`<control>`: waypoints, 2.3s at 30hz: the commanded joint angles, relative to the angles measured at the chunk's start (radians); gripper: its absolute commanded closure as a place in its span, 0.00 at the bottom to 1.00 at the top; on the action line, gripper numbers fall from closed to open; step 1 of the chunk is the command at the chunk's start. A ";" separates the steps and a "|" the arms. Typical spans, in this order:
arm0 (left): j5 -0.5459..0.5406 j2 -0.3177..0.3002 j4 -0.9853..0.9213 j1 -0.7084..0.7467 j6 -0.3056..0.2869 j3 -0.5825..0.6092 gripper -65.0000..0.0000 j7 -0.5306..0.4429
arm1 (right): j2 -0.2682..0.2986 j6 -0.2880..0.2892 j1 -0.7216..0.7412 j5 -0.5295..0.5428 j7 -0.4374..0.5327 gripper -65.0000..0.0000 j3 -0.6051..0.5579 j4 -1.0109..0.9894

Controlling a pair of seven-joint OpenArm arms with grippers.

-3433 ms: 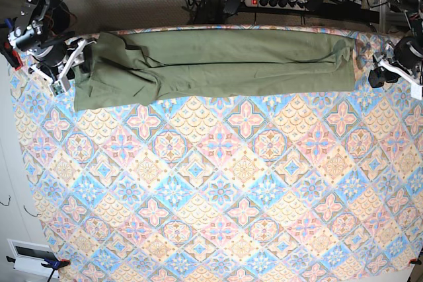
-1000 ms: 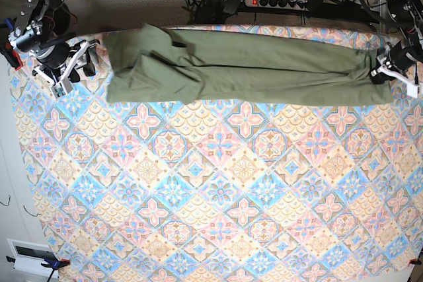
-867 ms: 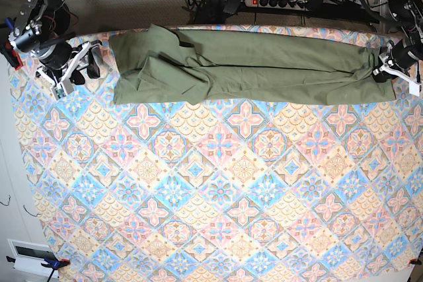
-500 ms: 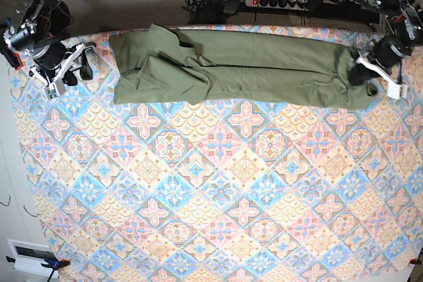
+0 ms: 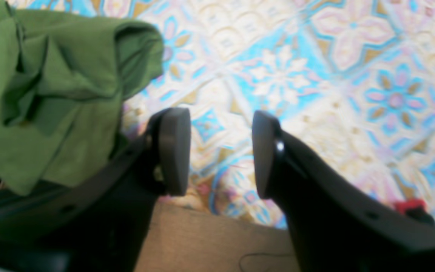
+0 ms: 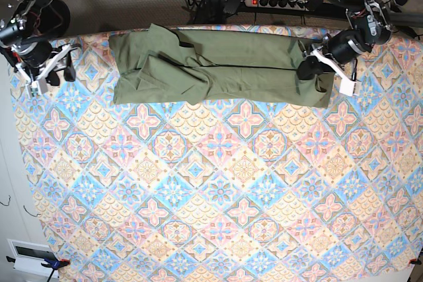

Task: Layout the t-shirt on the table in an organized manner, then fold the t-shirt properly
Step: 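Fold the strip end with the left gripper toward the right gripper, then drag the folded shirt with the right gripper away from the table edge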

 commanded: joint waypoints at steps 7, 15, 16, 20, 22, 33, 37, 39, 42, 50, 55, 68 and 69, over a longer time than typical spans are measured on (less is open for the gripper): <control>0.033 0.035 0.013 -0.006 -0.004 0.094 1.00 -0.039 | 0.021 0.002 0.002 0.011 0.014 0.61 0.038 0.018; 0.062 0.037 -0.007 -0.026 -0.004 0.209 0.96 -0.059 | 0.021 0.002 0.001 0.011 0.014 0.61 0.038 0.018; 0.060 0.037 -0.007 -0.032 -0.004 0.219 0.91 -0.059 | 0.021 0.002 0.001 0.011 0.014 0.61 0.038 0.018; 0.057 0.037 -0.007 -0.047 -0.004 0.235 0.68 -0.059 | 0.021 0.002 0.001 0.011 0.014 0.61 0.038 0.018; 0.056 0.035 -0.006 -0.047 -0.004 0.235 0.60 -0.059 | 0.021 0.002 0.001 0.011 0.014 0.61 0.038 0.018; -0.254 -0.126 -0.001 -0.043 -0.007 0.186 0.51 -0.057 | 0.021 0.002 -0.002 0.013 -0.006 0.61 0.004 0.016; -0.251 -0.172 -0.006 -0.027 -0.005 0.094 0.51 -0.059 | 0.021 0.002 -0.001 0.013 -0.021 0.60 -0.072 0.016; -0.226 -0.201 -0.006 -0.026 -0.005 0.068 0.51 -0.059 | 0.021 0.002 -0.002 0.016 -0.024 0.55 -0.105 0.016; -0.162 -0.212 -0.006 -0.023 -0.005 0.038 0.51 -0.059 | 0.021 0.002 -0.001 0.059 -0.024 0.43 -0.166 0.016; -0.111 -0.210 -0.007 -0.021 -0.005 0.038 0.51 -0.059 | 0.021 0.002 0.005 0.129 -0.024 0.38 -0.234 0.001; -0.111 -0.210 -0.007 -0.021 -0.005 0.040 0.51 -0.059 | 0.017 0.002 0.048 0.191 -0.024 0.38 -0.235 -0.070; -0.111 -0.210 -0.007 -0.021 -0.005 0.040 0.51 -0.059 | -0.041 0.002 0.108 0.209 -0.026 0.38 -0.237 -0.235; -0.111 -0.210 -0.007 -0.021 -0.005 0.040 0.51 -0.059 | -0.043 0.002 0.113 0.209 -0.026 0.38 -0.237 -0.243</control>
